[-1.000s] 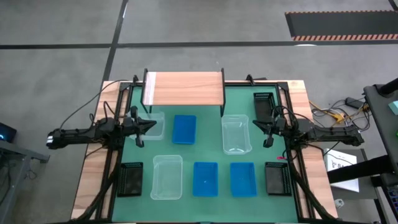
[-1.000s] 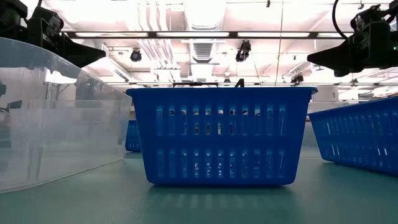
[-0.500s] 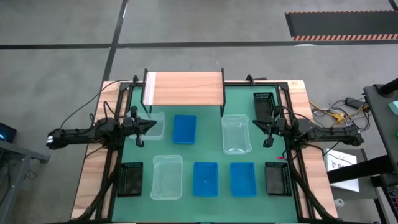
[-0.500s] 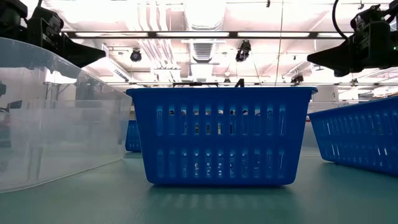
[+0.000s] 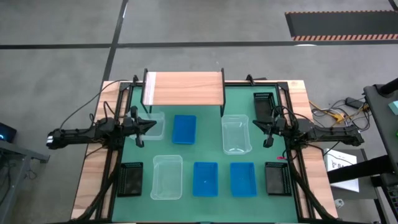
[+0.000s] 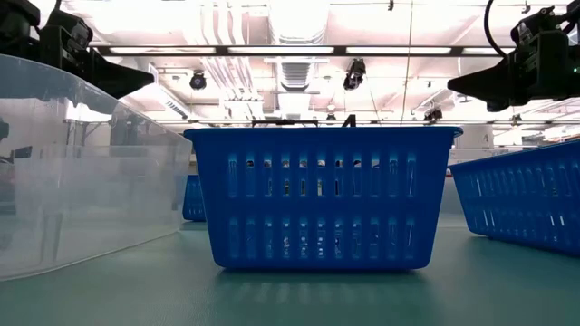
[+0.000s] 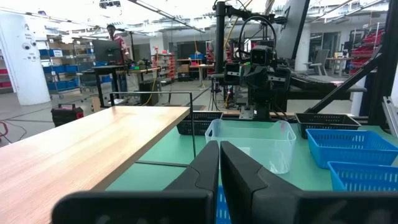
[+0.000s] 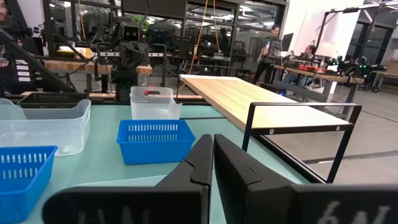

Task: Stack baskets on shelf by color

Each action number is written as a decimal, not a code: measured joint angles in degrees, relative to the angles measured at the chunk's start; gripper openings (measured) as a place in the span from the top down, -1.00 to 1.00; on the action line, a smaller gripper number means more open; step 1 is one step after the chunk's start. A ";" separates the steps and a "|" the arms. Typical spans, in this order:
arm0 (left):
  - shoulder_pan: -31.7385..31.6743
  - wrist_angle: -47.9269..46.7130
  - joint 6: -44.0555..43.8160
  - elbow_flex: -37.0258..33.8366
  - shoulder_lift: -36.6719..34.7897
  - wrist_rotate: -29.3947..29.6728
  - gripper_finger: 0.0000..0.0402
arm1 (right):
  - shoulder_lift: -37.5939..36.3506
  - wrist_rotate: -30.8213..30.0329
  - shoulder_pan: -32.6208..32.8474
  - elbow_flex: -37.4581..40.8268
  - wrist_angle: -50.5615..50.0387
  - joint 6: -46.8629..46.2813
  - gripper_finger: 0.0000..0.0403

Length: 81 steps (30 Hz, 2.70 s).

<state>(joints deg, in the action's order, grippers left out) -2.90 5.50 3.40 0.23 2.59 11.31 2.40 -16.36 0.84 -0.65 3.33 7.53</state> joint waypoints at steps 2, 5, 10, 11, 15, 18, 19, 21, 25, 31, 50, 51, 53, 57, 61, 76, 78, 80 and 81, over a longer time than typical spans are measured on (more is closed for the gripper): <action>0.01 0.00 0.00 0.01 0.02 0.02 1.00 | 0.01 0.00 0.00 0.01 0.00 -0.02 0.96; 0.01 0.02 0.00 0.00 0.00 0.00 1.00 | -0.01 0.00 0.00 0.01 0.00 0.00 0.96; 0.02 0.02 0.00 0.01 0.00 0.02 1.00 | -0.01 0.01 0.00 0.00 0.00 0.00 0.96; 0.01 0.02 0.00 0.01 0.02 0.02 1.00 | 0.01 0.01 0.00 0.01 0.00 -0.01 0.96; 0.02 0.00 0.00 0.00 0.01 0.00 1.00 | 0.01 0.02 0.00 0.01 0.00 0.00 0.96; 0.00 0.00 0.00 0.01 0.01 0.02 1.00 | -0.01 0.02 0.00 0.01 0.01 0.00 0.96; 0.01 0.01 0.00 0.01 0.01 0.02 1.00 | 0.00 0.00 0.00 -0.01 0.01 0.00 0.96; 0.02 0.02 0.00 0.02 0.02 0.02 1.00 | 0.01 0.00 0.00 0.01 0.02 0.00 0.96; 0.00 0.00 0.00 0.00 0.01 0.01 1.00 | 0.01 0.01 0.00 0.01 0.00 0.00 0.96; 0.00 0.00 0.00 0.00 0.02 0.00 1.00 | -0.01 0.02 0.00 0.01 0.00 0.00 0.96; 0.02 0.00 0.00 0.01 0.00 0.01 1.00 | 0.01 0.00 0.00 0.00 0.02 0.00 0.96; 0.01 0.02 0.00 0.02 0.02 0.00 1.00 | 0.00 0.00 0.00 0.01 0.00 0.00 0.96; 0.00 0.02 0.00 0.02 0.02 0.02 1.00 | 0.00 0.01 0.00 0.01 0.00 0.00 0.96; 0.02 0.01 0.00 0.02 0.02 0.01 1.00 | -0.01 0.02 0.00 0.01 0.00 0.00 0.96; 0.01 0.00 0.00 0.02 0.00 0.00 1.00 | 0.01 -0.08 0.00 0.00 0.00 4.56 0.96; 0.01 15.69 -23.97 0.00 0.00 -0.39 1.00 | 0.00 -0.17 0.00 0.01 1.07 1.40 0.96; 0.00 17.96 -24.12 0.00 0.00 -0.39 1.00 | -0.01 -0.18 0.00 0.01 1.67 -7.33 0.96; 0.02 19.12 -24.13 0.00 0.00 -0.39 1.00 | -0.01 -0.20 0.00 0.01 1.45 -14.05 0.96; 0.02 19.85 -24.13 0.00 0.02 -0.39 1.00 | 0.00 -0.20 0.00 0.00 1.48 -16.61 0.96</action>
<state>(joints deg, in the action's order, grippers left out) -2.87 25.34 -20.73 0.23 2.61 10.92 2.40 -16.56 0.84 -0.65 4.81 -9.08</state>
